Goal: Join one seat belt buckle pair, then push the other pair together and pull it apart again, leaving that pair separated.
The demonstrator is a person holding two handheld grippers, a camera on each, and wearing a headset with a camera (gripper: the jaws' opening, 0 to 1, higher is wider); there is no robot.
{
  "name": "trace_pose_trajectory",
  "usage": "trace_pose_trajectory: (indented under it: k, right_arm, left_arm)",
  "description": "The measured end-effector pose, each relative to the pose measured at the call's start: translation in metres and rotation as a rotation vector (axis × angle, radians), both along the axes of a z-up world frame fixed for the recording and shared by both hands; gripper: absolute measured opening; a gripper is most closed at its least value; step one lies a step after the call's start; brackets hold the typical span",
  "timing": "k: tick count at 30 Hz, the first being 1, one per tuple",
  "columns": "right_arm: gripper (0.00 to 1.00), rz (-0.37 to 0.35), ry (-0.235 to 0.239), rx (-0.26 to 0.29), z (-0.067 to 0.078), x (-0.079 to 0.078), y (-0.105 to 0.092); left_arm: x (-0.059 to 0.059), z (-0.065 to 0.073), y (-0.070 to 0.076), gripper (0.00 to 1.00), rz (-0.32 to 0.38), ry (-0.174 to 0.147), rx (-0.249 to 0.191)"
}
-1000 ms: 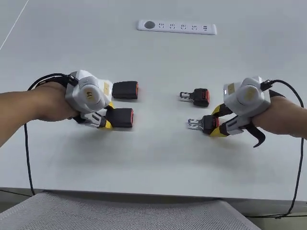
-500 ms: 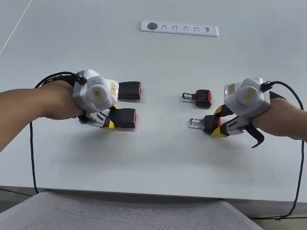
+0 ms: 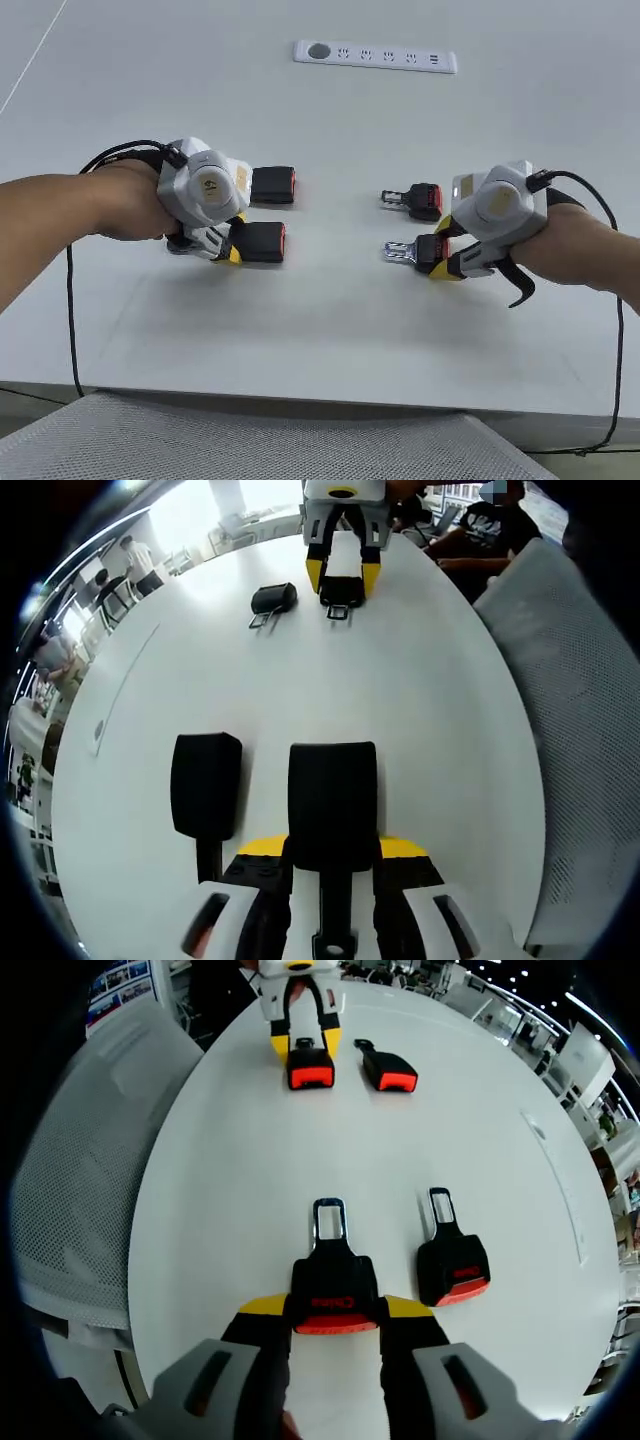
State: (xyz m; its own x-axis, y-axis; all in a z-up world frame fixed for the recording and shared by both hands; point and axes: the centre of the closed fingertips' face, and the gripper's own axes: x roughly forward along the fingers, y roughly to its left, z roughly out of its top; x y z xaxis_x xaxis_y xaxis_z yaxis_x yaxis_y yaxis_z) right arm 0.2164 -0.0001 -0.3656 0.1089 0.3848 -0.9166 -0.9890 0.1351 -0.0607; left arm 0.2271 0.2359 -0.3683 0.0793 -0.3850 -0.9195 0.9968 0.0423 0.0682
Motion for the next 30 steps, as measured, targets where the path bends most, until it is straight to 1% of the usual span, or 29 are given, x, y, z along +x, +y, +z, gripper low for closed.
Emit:
trace_pose_trajectory:
  k: [2, 3, 6, 7, 12, 15, 20, 23, 30]
  right_arm:
    - [0.34, -0.009, 0.001, 0.010, 0.000, 0.001, 0.004]
    - [0.34, -0.011, 0.009, 0.021, 0.000, 0.000, 0.009]
    - [0.34, -0.005, 0.011, 0.032, 0.000, -0.002, 0.017]
    - [0.34, 0.001, 0.011, 0.036, -0.001, -0.003, 0.022]
    - [0.34, 0.010, 0.010, 0.044, -0.001, -0.002, 0.031]
    - [0.34, 0.005, 0.009, 0.058, -0.001, -0.001, 0.038]
    - [0.34, 0.013, 0.009, 0.074, -0.001, -0.001, 0.055]
    - [0.34, 0.027, 0.006, 0.083, -0.001, -0.001, 0.068]
    - [0.34, 0.026, 0.002, 0.112, -0.003, 0.005, 0.089]
  left_arm:
    - [0.002, -0.002, 0.000, 0.32, -0.002, 0.000, 0.002]
    - [0.002, -0.003, 0.001, 0.32, -0.005, 0.000, 0.003]
    - [0.004, -0.004, 0.001, 0.32, -0.006, 0.001, 0.006]
    - [0.004, -0.005, 0.001, 0.32, -0.006, 0.000, 0.006]
    - [0.004, -0.006, 0.001, 0.32, -0.003, -0.001, 0.004]
    - [0.003, -0.006, 0.000, 0.32, -0.016, -0.006, 0.015]
    - [0.003, -0.007, 0.000, 0.32, -0.019, -0.003, 0.013]
    - [0.004, -0.008, 0.001, 0.32, -0.018, -0.005, 0.011]
    - [0.005, -0.009, 0.000, 0.32, -0.019, -0.006, 0.016]
